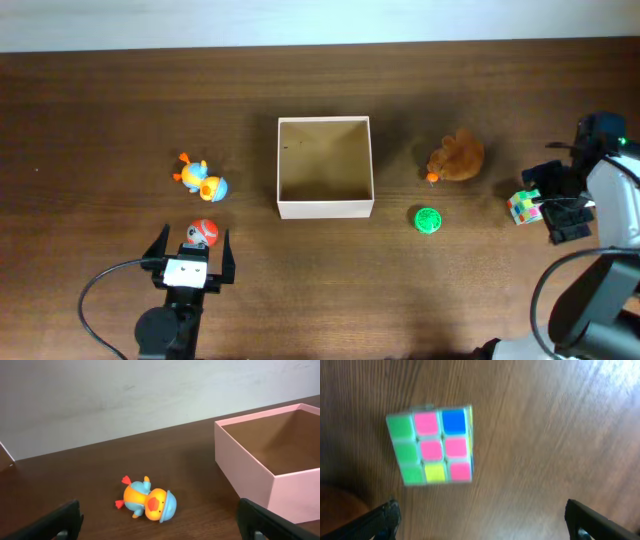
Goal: Pack container
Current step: 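Move the right gripper to the Rubik's cube and lower over it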
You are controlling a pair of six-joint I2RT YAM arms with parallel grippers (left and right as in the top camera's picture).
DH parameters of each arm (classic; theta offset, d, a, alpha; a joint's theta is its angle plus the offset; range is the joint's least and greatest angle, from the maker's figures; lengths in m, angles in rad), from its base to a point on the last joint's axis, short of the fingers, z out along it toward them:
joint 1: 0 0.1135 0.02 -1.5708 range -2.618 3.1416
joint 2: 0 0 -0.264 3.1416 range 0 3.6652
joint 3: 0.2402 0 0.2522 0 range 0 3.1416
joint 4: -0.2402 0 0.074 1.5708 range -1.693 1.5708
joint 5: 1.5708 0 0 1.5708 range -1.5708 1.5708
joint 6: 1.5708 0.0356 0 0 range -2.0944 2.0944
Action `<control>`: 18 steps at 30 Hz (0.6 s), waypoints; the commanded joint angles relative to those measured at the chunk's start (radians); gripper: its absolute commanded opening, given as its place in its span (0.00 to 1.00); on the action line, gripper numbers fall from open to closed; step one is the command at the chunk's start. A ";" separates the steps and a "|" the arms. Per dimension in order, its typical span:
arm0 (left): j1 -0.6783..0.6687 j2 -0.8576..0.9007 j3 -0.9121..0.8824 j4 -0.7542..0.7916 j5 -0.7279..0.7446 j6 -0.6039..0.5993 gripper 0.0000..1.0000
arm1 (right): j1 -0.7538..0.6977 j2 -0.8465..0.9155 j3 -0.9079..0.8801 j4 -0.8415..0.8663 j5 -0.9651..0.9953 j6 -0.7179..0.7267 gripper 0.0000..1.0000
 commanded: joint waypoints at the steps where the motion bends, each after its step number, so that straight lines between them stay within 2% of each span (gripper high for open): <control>1: 0.004 -0.009 -0.005 -0.002 0.007 0.013 0.99 | -0.023 0.056 0.013 0.047 0.016 -0.055 0.99; 16: 0.004 -0.009 -0.005 -0.002 0.007 0.013 0.99 | -0.022 0.189 0.013 0.214 -0.011 -0.100 1.00; 18: 0.004 -0.009 -0.005 -0.002 0.007 0.013 0.99 | -0.022 0.193 0.013 0.226 -0.011 -0.100 0.96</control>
